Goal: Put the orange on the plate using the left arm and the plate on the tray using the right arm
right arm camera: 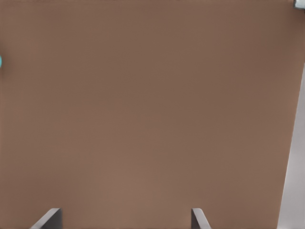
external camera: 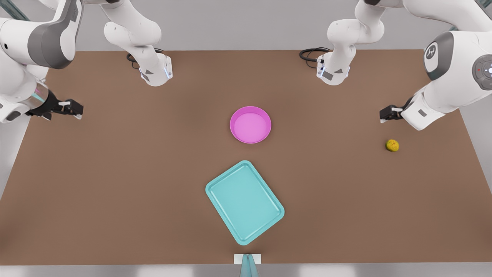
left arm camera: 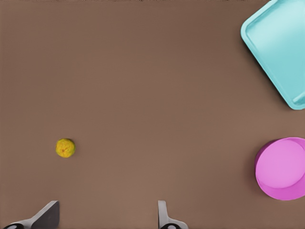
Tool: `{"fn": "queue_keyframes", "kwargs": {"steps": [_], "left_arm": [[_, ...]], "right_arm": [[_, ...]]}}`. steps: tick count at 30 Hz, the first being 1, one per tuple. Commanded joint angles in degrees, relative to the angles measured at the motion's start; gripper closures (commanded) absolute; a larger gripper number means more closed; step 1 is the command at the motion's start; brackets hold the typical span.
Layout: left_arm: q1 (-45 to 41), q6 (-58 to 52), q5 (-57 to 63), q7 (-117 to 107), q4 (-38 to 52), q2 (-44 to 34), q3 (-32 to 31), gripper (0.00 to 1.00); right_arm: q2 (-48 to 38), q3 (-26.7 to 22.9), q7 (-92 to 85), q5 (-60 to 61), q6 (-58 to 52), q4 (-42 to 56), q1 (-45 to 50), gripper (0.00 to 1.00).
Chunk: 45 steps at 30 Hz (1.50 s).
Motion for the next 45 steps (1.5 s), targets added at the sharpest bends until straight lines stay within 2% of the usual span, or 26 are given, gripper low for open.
{"fn": "queue_keyframes", "kwargs": {"steps": [1, 3, 4, 5, 7, 8, 10, 12, 14, 18, 23, 45], "left_arm": [[0.0, 1.6, 0.1, -1.0, 0.0, 0.0, 0.0, 0.00], [0.2, 1.9, 0.2, -1.7, -0.8, 1.8, 0.5, 0.00], [0.4, 2.7, 0.3, -1.8, -2.3, 4.4, 3.7, 0.00], [1.1, 8.5, -0.3, -0.1, -6.0, 6.0, 7.8, 0.00], [6.7, 22.6, 0.1, 10.8, -15.3, 8.5, 8.8, 0.00], [8.5, 25.2, 0.1, 14.0, -16.4, 10.0, 8.8, 0.00], [9.1, 39.4, 0.1, 17.0, -25.9, 10.7, 11.0, 0.00], [9.1, 48.5, -0.1, 23.2, -33.9, 10.7, 12.9, 0.00], [9.3, 53.9, -0.1, 27.7, -36.4, 11.7, 14.8, 0.00], [9.4, 58.0, 0.1, 28.0, -40.0, 12.9, 16.8, 0.00], [9.5, 57.0, 0.0, 27.8, -41.1, 15.7, 17.2, 0.00], [11.5, 56.3, -0.1, 27.4, -40.8, 22.8, 17.1, 0.01]], "right_arm": [[0.0, 0.0, -3.6, 0.0, 2.4, 0.1, 0.2, 0.00], [0.1, 0.0, -3.6, 0.0, 2.3, 0.1, 0.2, 0.00], [0.1, 0.0, -3.6, 0.0, 2.3, 0.1, 0.2, 0.00], [0.2, 0.0, -3.6, 0.0, 2.3, 0.1, 0.2, 0.00], [0.7, 0.0, -3.6, 0.0, 2.2, 0.2, 0.2, 0.00], [1.9, 0.1, -3.5, -0.1, 1.6, 0.6, 0.3, 0.00], [2.8, 0.1, -3.8, -0.2, 1.0, 0.3, 0.2, 0.00], [3.7, 0.2, -3.8, -0.2, 0.8, 0.3, 0.5, 0.00], [4.0, 0.2, -3.2, -0.1, 0.7, 0.2, 0.4, 0.00], [4.3, 0.2, -3.2, -0.2, 0.6, 0.1, 0.4, 0.00], [4.4, 0.2, -3.2, -0.2, -0.1, 0.0, 0.1, 0.00], [4.8, 0.2, -3.2, -0.2, -0.2, -0.3, -0.2, 0.00]]}}
